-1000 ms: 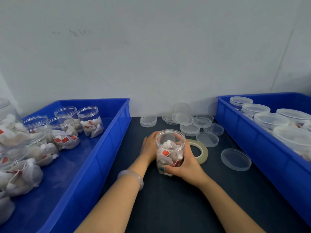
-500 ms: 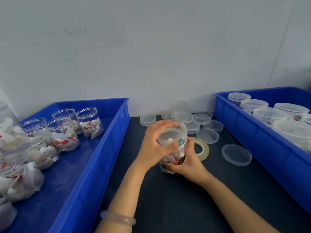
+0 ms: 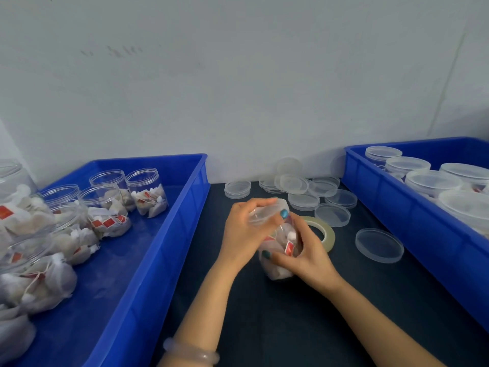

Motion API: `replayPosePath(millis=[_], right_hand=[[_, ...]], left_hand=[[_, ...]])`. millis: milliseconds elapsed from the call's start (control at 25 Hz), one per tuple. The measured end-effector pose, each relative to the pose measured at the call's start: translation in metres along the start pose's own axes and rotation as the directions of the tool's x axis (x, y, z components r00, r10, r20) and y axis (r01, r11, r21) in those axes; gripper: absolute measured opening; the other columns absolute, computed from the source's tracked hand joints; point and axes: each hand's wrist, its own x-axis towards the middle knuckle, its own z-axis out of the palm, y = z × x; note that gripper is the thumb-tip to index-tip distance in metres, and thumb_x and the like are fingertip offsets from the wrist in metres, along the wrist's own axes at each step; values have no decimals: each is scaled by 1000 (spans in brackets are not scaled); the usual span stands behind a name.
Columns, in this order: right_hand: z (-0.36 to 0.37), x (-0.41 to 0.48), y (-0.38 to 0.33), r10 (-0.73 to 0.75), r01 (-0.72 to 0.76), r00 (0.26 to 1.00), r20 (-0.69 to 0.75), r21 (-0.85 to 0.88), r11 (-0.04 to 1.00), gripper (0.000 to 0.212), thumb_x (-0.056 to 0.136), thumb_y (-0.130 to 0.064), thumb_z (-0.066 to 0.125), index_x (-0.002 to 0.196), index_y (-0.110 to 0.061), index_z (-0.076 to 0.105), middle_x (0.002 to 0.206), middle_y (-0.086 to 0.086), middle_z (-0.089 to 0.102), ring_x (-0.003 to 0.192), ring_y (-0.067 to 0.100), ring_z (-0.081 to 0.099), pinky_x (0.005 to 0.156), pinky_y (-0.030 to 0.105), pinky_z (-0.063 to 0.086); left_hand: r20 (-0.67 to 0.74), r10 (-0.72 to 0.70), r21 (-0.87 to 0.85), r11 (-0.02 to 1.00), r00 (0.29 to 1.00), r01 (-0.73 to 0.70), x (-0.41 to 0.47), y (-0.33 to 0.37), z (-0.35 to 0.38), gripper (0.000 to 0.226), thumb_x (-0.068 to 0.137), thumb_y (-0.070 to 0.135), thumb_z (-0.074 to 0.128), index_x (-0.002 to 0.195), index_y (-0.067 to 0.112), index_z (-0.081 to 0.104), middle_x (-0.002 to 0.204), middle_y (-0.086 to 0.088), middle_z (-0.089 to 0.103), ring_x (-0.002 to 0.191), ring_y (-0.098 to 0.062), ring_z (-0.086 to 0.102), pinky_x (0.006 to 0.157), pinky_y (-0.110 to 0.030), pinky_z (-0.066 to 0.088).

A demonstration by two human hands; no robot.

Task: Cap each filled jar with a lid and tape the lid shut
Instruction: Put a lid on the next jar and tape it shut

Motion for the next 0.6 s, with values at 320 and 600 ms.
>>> replayPosePath(millis=[320, 600], right_hand=[[3, -5, -16, 178, -459, 878, 445, 671, 583, 69, 59, -50, 87, 113, -8, 74, 113, 19, 70, 101, 36, 68, 89, 45, 56], [-9, -4, -29, 205, -507, 837, 508, 577, 641, 51, 73, -48, 75, 112, -15, 76, 113, 14, 71, 101, 30, 70, 86, 36, 57]], left_hand=[[329, -7, -512, 839, 944, 184, -6, -9, -17, 76, 69, 72, 71, 133, 33, 60, 130, -7, 66, 115, -40, 52, 90, -58, 27], [334, 86, -531, 840, 939, 112, -4, -17, -19, 80, 70, 68, 73, 138, 30, 56, 133, -7, 63, 119, -41, 52, 91, -65, 37]])
